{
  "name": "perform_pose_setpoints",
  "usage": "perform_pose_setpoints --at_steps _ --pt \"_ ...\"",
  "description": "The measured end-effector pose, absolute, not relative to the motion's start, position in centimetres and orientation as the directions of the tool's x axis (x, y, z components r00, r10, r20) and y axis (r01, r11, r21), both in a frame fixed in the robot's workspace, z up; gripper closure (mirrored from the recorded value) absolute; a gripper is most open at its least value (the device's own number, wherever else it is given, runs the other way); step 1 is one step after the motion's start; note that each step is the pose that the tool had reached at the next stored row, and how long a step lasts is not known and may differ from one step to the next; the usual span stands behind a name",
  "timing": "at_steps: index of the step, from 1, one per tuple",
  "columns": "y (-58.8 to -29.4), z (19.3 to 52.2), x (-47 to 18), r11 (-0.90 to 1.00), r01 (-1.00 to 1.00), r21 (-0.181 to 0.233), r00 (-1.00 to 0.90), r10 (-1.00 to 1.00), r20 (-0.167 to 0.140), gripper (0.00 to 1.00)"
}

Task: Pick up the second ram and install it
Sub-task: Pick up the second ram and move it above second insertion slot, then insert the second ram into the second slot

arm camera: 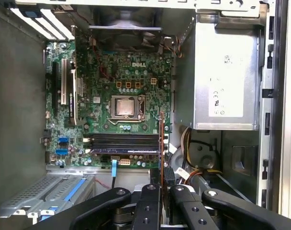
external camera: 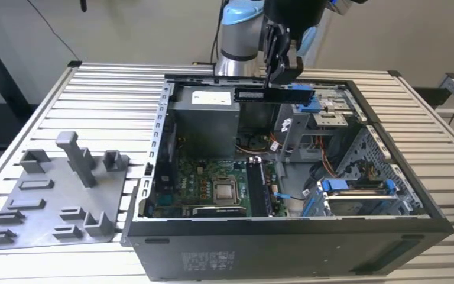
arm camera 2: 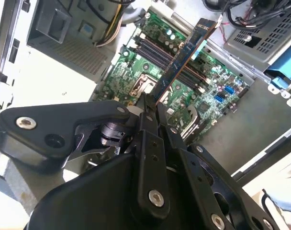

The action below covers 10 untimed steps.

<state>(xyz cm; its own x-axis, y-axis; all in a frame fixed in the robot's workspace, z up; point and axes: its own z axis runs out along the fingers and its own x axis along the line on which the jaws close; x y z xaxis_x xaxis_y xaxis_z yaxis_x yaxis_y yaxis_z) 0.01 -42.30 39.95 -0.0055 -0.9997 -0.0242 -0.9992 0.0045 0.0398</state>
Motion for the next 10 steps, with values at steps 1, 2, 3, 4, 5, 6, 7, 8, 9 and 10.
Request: perform_pose_setpoints --at_steps 1,2,3,4,5,6,7,8,9,10 --pt "-42.3 39.96 0.01 0.005 -0.999 0.04 -0.006 -1.0 -0.024 0.86" --pt "-42.3 39.96 0.01 0.005 -0.999 0.04 -0.006 -1.0 -0.024 0.86" --pt "-42.3 39.96 0.02 0.005 -0.999 0.04 -0.005 -1.0 -0.024 0.86" --pt "-42.3 39.96 0.02 0.004 -0.999 0.04 -0.005 -1.0 -0.024 0.86" --pt "-42.3 39.96 0.02 0.004 -0.999 0.04 -0.005 -1.0 -0.024 0.86" --pt "-42.3 39.96 0.03 0.004 -0.999 0.04 -0.005 -1.0 -0.024 0.86" --pt "-42.3 39.96 0.02 0.004 -0.999 0.04 -0.005 -1.0 -0.024 0.86" --pt "-42.3 39.96 0.02 0.005 -0.999 0.04 -0.006 -1.0 -0.024 0.86" --pt "-42.3 39.96 0.02 0.005 -0.999 0.04 -0.006 -1.0 -0.024 0.86" --pt "-42.3 39.96 0.02 0.005 -0.999 0.04 -0.006 -1.0 -0.024 0.86"
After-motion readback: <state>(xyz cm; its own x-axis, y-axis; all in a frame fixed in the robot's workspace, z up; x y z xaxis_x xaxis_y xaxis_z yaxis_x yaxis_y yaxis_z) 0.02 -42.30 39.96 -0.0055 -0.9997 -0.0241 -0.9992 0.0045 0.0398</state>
